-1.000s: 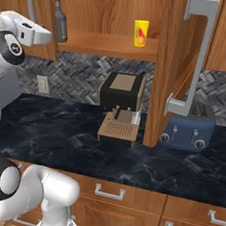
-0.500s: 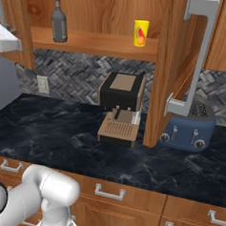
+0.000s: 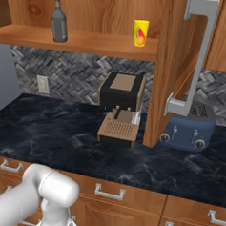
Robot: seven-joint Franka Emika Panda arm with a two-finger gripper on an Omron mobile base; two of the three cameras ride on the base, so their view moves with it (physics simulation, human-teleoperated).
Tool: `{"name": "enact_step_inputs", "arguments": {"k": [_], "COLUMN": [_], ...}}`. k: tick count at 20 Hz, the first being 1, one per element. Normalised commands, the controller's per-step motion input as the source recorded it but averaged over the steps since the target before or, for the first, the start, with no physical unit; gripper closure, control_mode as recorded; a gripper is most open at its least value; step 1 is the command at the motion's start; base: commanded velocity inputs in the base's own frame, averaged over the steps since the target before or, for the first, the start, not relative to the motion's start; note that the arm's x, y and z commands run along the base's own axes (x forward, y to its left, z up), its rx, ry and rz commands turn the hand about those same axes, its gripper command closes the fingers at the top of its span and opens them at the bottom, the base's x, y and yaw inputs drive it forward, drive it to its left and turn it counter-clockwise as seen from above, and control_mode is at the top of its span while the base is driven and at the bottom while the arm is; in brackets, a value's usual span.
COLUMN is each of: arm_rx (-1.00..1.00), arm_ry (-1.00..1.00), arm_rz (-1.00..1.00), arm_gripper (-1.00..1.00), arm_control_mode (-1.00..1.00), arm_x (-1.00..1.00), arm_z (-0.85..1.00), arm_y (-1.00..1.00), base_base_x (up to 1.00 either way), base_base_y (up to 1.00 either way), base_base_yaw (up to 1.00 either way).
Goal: Open the cabinet directly in front. Then move the liquor and the cup to the dining counter with the candle on it.
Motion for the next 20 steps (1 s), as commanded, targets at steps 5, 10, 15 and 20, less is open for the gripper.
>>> {"name": "enact_step_inputs", "arguments": {"k": [5, 10, 15, 20], "arm_rx": [-0.05, -0.01, -0.05, 0.00], "arm_ry": [0.00, 0.00, 0.00, 0.00], "arm_rz": [-0.02, 0.00, 0.01, 0.10], "arm_gripper": [-1.00, -1.00, -1.00, -1.00], "arm_control_mode": [-1.00, -1.00, -1.00, -1.00], "arm_x": [-0.05, -0.12, -0.37, -0.65], "arm_z": [0.00, -0.01, -0.02, 0.00], "arm_y": [0.25, 0.00, 0.00, -0.33], "base_base_x": [0.00, 0.00, 0.00, 0.00], "base_base_y": [0.00, 0.00, 0.00, 0.00], "base_base_yaw": [0.00, 0.00, 0.00, 0.00]}}
